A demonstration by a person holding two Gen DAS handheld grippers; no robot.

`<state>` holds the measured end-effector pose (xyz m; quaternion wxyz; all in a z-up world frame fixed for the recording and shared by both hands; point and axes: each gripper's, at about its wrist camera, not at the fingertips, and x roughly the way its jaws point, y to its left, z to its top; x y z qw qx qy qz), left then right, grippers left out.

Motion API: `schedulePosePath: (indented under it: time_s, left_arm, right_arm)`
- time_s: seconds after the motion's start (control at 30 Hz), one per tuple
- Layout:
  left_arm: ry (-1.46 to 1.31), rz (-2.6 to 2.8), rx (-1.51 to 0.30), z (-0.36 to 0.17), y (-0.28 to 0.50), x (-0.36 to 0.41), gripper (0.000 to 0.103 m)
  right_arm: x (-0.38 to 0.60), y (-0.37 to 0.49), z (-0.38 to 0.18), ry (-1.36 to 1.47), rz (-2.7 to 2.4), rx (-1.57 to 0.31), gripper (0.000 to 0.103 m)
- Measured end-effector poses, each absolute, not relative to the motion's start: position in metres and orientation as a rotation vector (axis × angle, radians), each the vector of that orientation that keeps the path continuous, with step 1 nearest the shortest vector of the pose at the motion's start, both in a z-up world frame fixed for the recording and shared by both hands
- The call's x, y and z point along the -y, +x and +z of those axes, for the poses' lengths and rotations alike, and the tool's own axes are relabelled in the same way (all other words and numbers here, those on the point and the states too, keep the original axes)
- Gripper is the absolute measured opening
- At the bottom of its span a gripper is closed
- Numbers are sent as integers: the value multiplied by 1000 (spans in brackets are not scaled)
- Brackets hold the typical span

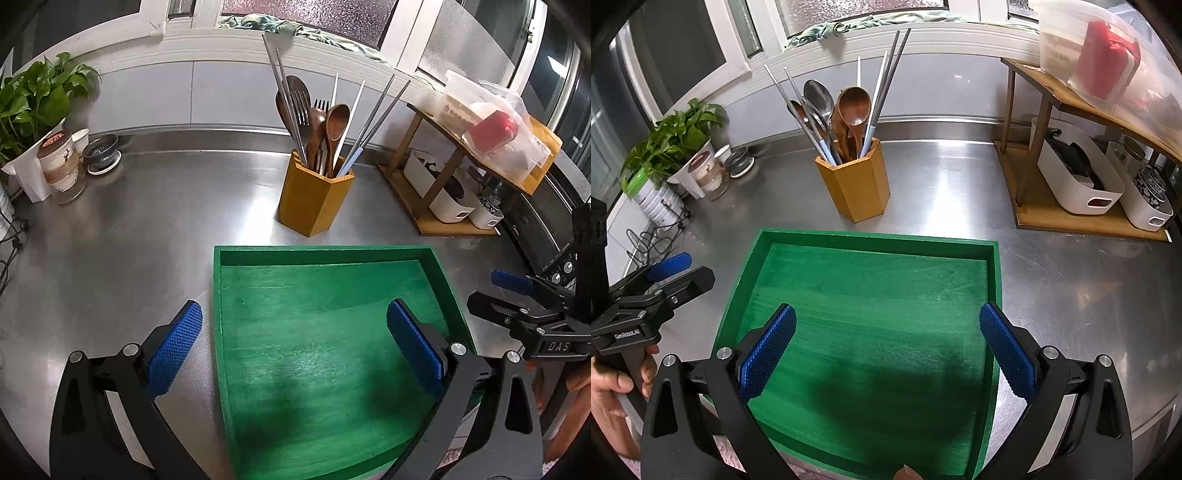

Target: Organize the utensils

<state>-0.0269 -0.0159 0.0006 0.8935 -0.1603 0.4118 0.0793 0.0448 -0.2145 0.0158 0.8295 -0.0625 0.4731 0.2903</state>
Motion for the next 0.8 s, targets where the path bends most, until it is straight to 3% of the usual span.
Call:
schedulePosePath:
  time_s: [0.8]
  left_arm:
    - [-331, 182, -867, 0, -17, 20, 95]
  right_arm:
    - [217, 56, 14, -118, 630, -1018, 99]
